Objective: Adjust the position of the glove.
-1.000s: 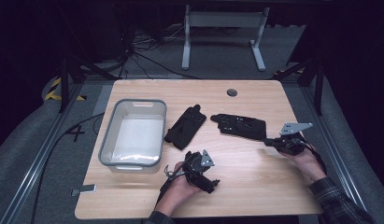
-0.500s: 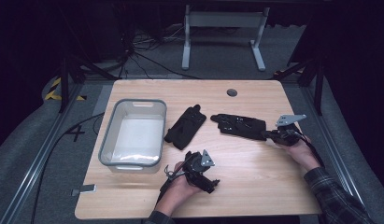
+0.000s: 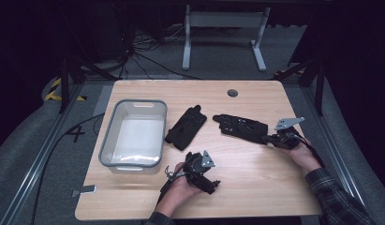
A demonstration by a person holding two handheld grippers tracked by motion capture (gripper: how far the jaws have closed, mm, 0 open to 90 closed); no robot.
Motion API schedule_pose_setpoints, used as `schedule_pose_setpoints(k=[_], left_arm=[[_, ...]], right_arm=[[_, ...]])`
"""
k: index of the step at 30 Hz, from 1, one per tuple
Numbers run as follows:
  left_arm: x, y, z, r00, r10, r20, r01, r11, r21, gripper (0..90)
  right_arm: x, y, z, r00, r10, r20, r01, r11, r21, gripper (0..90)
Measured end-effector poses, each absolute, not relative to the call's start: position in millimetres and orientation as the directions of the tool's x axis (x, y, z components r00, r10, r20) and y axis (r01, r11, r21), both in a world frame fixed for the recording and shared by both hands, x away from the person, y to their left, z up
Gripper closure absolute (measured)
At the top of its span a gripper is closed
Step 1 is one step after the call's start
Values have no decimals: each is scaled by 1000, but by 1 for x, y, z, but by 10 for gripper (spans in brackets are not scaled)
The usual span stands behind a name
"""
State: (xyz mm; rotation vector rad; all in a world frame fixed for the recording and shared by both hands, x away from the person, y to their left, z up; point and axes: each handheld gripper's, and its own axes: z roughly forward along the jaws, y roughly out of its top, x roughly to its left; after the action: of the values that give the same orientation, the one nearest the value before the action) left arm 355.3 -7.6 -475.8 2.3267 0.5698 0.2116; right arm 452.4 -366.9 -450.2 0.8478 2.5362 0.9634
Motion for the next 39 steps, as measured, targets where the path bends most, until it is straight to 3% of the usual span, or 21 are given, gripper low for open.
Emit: schedule_pose_setpoints(k=[39], left_arm=[[356, -9, -476, 891, 453, -11, 337, -646, 685, 1]], right_arm=[[354, -349, -446, -900, 434, 30, 351, 683, 640, 897]])
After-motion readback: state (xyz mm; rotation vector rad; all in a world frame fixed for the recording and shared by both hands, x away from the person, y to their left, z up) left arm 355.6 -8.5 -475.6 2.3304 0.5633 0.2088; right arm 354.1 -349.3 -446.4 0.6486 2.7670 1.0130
